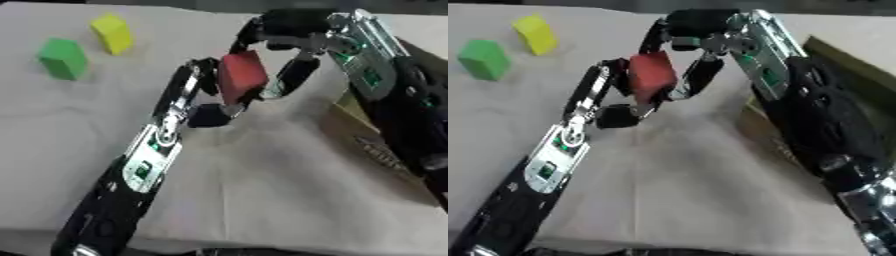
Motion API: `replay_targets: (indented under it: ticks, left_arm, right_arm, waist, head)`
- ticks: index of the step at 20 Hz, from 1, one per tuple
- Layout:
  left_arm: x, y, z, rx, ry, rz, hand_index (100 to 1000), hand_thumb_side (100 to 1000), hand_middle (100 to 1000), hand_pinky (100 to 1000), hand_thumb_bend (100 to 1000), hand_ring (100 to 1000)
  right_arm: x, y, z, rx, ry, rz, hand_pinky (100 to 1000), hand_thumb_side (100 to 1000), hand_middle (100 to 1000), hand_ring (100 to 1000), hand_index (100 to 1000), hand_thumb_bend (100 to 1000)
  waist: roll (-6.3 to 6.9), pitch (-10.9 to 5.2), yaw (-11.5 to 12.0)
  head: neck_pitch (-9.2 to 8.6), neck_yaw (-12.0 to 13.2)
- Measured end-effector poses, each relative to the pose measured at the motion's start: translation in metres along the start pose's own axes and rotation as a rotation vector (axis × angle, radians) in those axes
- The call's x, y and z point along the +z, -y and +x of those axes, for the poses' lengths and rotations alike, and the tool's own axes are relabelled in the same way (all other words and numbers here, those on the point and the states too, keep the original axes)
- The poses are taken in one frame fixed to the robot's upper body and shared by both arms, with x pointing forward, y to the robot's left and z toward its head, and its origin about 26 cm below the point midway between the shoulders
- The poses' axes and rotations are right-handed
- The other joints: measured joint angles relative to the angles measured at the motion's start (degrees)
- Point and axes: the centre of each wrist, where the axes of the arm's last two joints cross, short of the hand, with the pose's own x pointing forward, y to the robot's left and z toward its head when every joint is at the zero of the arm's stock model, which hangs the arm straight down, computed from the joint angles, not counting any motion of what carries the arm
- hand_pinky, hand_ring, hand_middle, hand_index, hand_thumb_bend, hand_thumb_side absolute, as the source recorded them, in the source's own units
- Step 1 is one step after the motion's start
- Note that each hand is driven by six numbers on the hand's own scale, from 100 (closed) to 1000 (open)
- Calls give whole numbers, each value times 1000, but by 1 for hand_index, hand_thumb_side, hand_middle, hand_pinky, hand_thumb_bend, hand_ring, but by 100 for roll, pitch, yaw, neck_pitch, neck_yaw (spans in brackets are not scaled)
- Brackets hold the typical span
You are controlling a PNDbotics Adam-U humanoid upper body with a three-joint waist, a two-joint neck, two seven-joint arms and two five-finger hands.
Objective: Pick up the objects with one hand, pass them to the other hand, and then place them into the box on the other side of the table.
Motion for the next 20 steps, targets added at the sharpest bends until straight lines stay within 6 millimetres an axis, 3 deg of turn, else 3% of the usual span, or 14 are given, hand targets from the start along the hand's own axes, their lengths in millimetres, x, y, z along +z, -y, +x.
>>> replay_targets:
  ticks: [5, 8, 17, 20]
  left_arm:
    - [0, 0, 1, -6, 2, 1, 431, 205, 286, 550, 100, 469]
    - [-1, 0, 1, -13, 2, -1, 465, 128, 321, 568, 100, 485]
    - [-4, 2, 4, -91, -13, -39, 740, 100, 516, 718, 100, 640]
    - [-4, 1, 5, -116, -16, -63, 778, 100, 559, 758, 168, 690]
  right_arm:
    - [0, 0, 0, -18, 1, 1, 824, 295, 478, 699, 617, 219]
    - [1, 0, 0, -23, -2, 3, 821, 288, 469, 690, 604, 199]
    - [3, 0, 0, -32, -9, 10, 811, 257, 442, 671, 564, 141]
    - [3, -1, -1, -31, -11, 17, 807, 247, 430, 663, 552, 120]
  waist:
    - [0, 0, -2]
    - [0, 0, -3]
    - [0, 0, -10]
    - [0, 0, -11]
  head:
    - [0, -42]
    - [0, -46]
    - [0, -88]
    - [0, -93]
